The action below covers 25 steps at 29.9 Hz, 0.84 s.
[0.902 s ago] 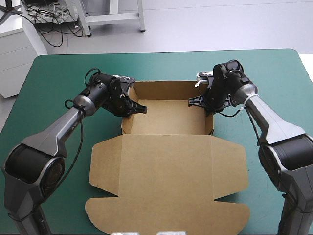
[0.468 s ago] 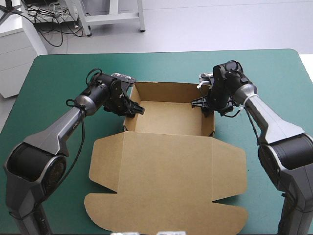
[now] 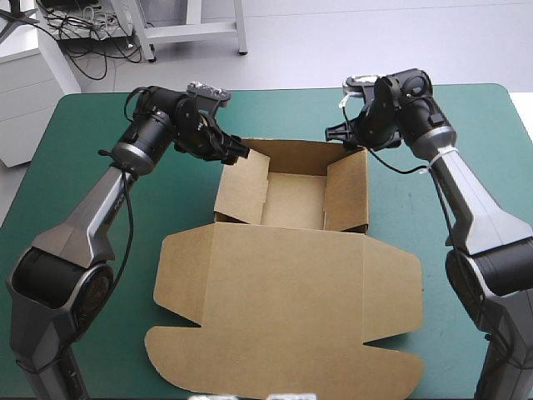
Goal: Fold the box
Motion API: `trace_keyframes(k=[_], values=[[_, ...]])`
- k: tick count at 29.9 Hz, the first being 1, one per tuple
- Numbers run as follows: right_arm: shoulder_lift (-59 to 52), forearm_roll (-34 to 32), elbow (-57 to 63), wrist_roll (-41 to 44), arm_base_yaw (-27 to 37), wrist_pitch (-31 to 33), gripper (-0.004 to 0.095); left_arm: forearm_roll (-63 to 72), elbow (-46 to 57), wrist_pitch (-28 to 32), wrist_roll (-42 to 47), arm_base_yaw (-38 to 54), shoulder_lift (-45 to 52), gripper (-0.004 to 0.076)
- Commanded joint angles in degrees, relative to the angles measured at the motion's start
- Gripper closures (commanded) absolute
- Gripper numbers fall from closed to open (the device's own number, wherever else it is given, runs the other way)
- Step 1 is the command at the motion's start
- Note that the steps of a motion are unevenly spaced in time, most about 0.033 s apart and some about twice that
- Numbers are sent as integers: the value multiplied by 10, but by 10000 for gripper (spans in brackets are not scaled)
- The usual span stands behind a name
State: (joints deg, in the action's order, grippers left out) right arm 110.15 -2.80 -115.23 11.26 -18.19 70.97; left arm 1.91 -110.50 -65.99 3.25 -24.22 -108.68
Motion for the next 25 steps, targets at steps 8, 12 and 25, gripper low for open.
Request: trace_keyframes(k=[8,12,25], values=[[-120,-123,-44,-14,3,9,360,-26,-189,-72,1,1,31,266],[-136,-108,-44,-16,3,9,360,-40,-207,-76,1,1,51,475],[-145,-63,32,60,5,9,359,-46,-173,-77,-57,1,224,734]])
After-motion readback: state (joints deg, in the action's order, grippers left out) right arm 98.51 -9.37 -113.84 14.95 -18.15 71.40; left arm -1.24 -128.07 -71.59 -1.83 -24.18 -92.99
